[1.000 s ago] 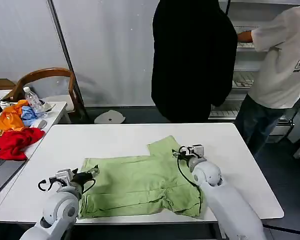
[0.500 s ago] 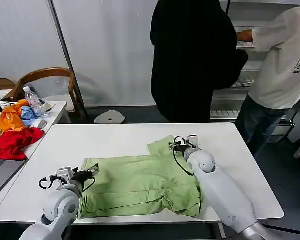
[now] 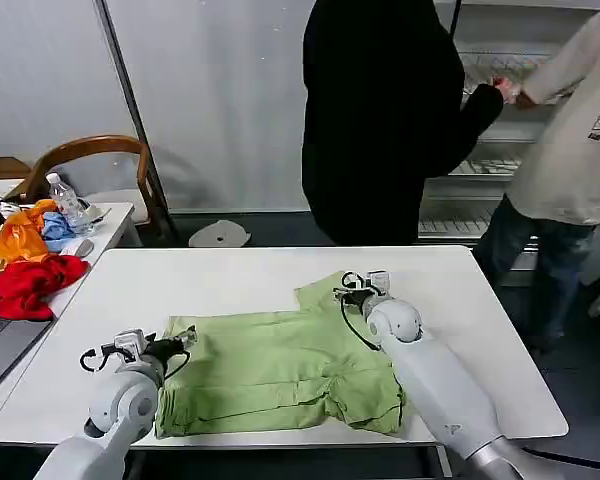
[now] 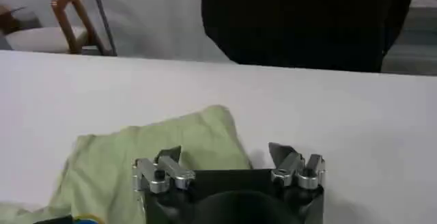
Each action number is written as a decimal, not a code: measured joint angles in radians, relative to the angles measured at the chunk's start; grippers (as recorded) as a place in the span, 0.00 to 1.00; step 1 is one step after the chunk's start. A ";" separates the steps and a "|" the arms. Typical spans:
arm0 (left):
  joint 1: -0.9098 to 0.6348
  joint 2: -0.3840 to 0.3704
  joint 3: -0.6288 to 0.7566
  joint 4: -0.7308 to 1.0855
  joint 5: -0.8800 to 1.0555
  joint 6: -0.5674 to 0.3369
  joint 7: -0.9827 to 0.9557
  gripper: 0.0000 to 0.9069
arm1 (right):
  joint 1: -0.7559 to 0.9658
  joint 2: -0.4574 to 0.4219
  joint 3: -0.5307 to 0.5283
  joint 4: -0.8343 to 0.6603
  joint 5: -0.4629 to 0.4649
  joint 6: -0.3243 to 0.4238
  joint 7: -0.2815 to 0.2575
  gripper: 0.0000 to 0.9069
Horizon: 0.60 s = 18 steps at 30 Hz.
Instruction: Fold and organize the clothes.
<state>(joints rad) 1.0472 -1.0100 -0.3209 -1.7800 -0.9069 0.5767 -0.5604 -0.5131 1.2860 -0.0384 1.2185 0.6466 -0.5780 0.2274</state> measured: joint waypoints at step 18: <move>-0.074 -0.010 0.025 0.116 -0.003 -0.005 0.015 1.00 | -0.027 0.015 0.015 0.001 -0.009 0.004 0.002 1.00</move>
<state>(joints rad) 0.9735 -1.0197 -0.2961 -1.6644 -0.9100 0.5722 -0.5450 -0.5400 1.3014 -0.0233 1.2198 0.6380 -0.5736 0.2297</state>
